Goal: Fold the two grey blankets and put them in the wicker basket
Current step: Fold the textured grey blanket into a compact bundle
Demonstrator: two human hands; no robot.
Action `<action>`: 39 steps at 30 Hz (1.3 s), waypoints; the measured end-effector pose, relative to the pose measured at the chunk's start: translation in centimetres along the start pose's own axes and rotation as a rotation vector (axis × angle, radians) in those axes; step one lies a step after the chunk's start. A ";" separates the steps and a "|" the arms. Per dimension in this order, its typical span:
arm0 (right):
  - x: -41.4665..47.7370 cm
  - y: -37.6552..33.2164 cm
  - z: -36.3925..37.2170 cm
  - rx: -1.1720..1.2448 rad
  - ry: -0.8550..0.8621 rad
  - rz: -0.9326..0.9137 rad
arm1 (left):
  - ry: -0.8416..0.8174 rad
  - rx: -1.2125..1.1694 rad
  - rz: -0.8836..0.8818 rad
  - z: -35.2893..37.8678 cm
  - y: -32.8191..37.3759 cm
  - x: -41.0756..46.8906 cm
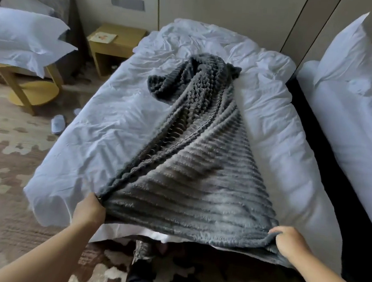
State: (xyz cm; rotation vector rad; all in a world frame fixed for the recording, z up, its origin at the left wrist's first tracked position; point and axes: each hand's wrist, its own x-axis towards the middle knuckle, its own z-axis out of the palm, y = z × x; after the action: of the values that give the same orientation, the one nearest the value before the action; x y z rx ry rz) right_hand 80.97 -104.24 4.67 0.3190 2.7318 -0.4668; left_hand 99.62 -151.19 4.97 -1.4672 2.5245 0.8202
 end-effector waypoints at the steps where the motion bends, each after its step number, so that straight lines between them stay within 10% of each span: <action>1: -0.7 1.4 1.3 -0.039 -0.050 0.024 | -0.038 0.043 -0.021 1.1 -1.7 -0.9; 7: -3.6 6.9 5.4 -0.156 -0.515 0.120 | -0.418 0.322 -0.180 6.7 -8.1 -4.5; 26: 7.1 -21.3 9.1 0.199 -0.553 0.064 | -0.401 -0.055 0.053 10.0 10.8 14.8; 39: 15.9 -38.3 17.9 0.364 -0.383 0.346 | -0.494 -0.001 0.049 14.9 14.8 24.1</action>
State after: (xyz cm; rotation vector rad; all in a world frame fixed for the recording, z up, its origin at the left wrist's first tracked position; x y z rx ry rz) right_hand 61.31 -143.35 -6.43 0.7013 2.1564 -0.8275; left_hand 72.08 -156.61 -10.31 -1.0411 2.1895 1.0401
